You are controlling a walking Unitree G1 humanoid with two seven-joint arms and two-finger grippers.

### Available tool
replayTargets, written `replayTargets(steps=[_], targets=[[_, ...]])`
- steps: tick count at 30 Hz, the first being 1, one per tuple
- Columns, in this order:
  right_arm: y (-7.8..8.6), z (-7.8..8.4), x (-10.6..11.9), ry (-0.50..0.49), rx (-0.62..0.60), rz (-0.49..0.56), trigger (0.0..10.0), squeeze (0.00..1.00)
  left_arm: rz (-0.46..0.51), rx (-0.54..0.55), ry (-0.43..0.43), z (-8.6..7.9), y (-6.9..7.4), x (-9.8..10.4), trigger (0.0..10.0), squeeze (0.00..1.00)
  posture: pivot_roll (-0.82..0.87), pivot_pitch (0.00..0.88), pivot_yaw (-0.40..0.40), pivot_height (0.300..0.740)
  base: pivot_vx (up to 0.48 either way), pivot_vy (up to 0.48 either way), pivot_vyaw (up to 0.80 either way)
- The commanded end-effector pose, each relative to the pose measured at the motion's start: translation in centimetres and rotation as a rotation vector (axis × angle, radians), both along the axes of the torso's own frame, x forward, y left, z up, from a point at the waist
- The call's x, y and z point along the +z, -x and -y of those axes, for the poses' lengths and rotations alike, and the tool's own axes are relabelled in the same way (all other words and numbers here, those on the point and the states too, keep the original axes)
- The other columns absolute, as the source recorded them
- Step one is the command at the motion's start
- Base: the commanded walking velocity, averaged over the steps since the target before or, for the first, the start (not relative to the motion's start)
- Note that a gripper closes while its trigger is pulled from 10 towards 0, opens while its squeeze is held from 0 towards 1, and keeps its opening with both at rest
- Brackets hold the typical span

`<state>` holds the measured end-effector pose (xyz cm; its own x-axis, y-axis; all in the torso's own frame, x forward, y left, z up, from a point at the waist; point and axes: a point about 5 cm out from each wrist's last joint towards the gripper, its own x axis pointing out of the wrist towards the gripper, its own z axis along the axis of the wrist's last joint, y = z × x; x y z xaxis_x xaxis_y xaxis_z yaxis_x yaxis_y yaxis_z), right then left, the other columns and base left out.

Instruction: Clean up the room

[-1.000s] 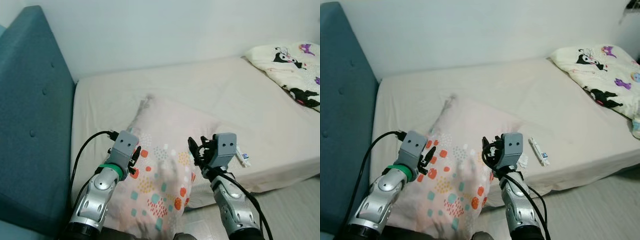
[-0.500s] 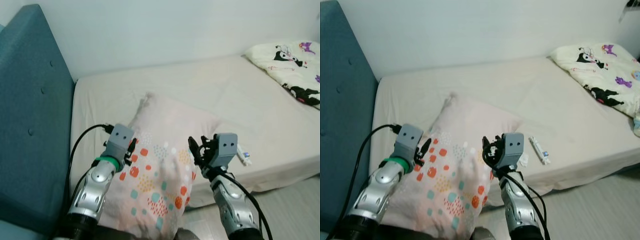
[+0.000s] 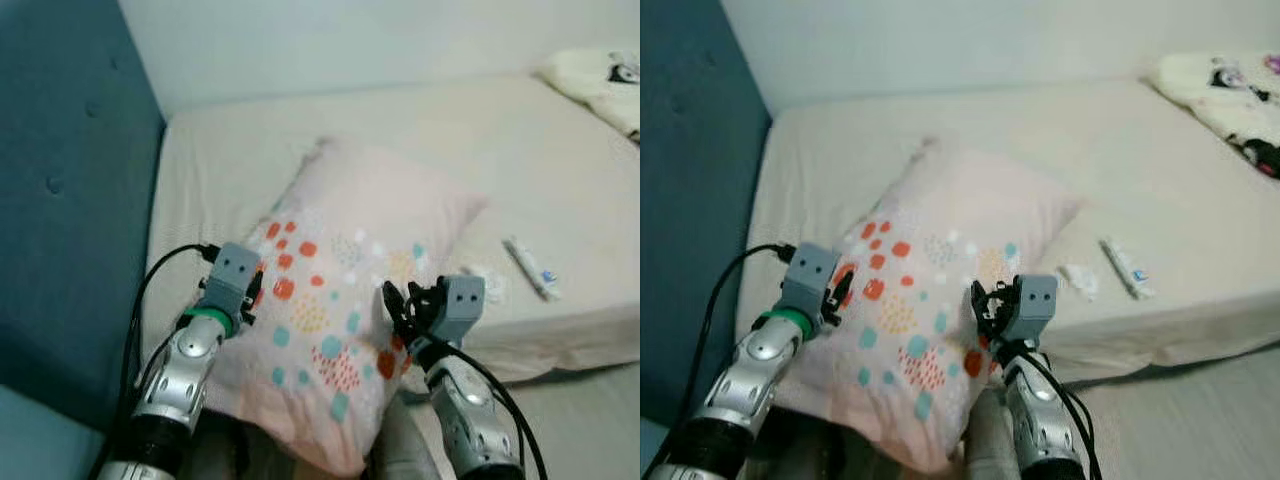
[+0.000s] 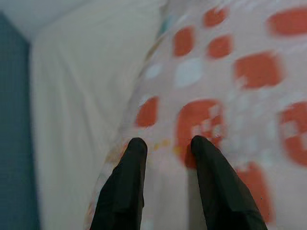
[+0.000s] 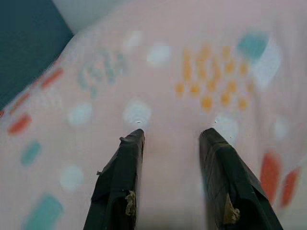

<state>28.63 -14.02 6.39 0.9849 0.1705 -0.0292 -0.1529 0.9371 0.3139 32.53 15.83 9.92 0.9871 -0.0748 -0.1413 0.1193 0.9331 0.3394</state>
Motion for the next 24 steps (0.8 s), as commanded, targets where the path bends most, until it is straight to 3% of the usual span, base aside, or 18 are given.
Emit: replayTargets(steps=[1, 3, 5, 9, 10, 11, 13, 15, 17, 18, 19, 24], targets=[[0.3, 0.7, -0.4, -0.027, -0.034, -0.026, 10.0, 0.0, 0.044, 0.043, -0.026, -0.8, -0.6, 0.9, 10.0, 0.0, -0.14, 0.017, 0.091, 0.575, 0.0, 0.0, 0.0], [0.8, 1.8, -0.9, -0.062, -0.12, -0.053, 10.0, 0.0, 0.089, 0.102, -0.095, -1.9, -1.5, 1.9, 10.0, 0.0, -0.13, 0.032, 0.094, 0.575, 0.0, 0.0, 0.0], [0.8, 1.8, -0.9, -0.062, -0.12, -0.053, 10.0, 0.0, 0.089, 0.102, -0.095, -1.9, -1.5, 1.9, 10.0, 0.0, -0.13, 0.032, 0.094, 0.575, 0.0, 0.0, 0.0], [2.2, 4.5, -2.2, -0.121, -0.367, -0.102, 10.0, 0.0, 0.124, 0.142, -0.239, -3.7, -3.5, 3.8, 10.0, 0.0, -0.14, 0.054, 0.113, 0.575, 0.0, 0.0, 0.0], [2.2, 4.5, -2.2, -0.121, -0.367, -0.102, 10.0, 0.0, 0.124, 0.142, -0.239, -3.7, -3.5, 3.8, 10.0, 0.0, -0.14, 0.054, 0.113, 0.575, 0.0, 0.0, 0.0], [2.9, 5.3, -3.0, -0.142, -0.425, -0.136, 10.0, 0.0, 0.122, 0.131, -0.311, -4.1, -4.2, 4.3, 10.0, 0.0, -0.15, 0.06, 0.124, 0.575, 0.0, 0.0, 0.0], [3.0, 5.5, -3.2, -0.145, -0.437, -0.147, 10.0, 0.0, 0.121, 0.129, -0.336, -4.2, -4.4, 4.4, 10.0, 0.0, -0.15, 0.06, 0.124, 0.575, 0.0, 0.0, 0.0], [3.5, 5.6, -3.9, -0.147, -0.429, -0.179, 10.0, 0.0, 0.089, 0.081, -0.45, -4.9, -4.4, 4.1, 10.0, 0.0, -0.15, 0.069, 0.136, 0.575, 0.0, 0.0, 0.0], [3.5, 5.6, -3.9, -0.147, -0.429, -0.179, 10.0, 0.0, 0.089, 0.081, -0.45, -4.9, -4.4, 4.1, 10.0, 0.0, -0.15, 0.069, 0.136, 0.575, 0.0, 0.0, 0.0], [3.5, 5.3, -4.3, -0.142, -0.402, -0.198, 10.0, 0.0, 0.024, 0.02, -0.545, -6.0, -4.0, 3.1, 10.0, 0.0, -0.15, 0.074, 0.136, 0.575, 0.0, 0.0, 0.0], [3.3, 4.9, -4.3, -0.134, -0.379, -0.2, 10.0, 0.0, -0.022, -0.009, -0.585, -6.8, -3.7, 2.4, 10.0, 0.0, -0.14, 0.078, 0.136, 0.575, 0.0, 0.0, 0.0], [2.3, 4.2, -3.8, -0.102, -0.318, -0.181, 10.0, 0.0, -0.127, -0.119, -0.625, -8.1, -2.6, 1.1, 10.0, 0.0, -0.13, 0.085, 0.134, 0.575, 0.0, 0.0, 0.0]])
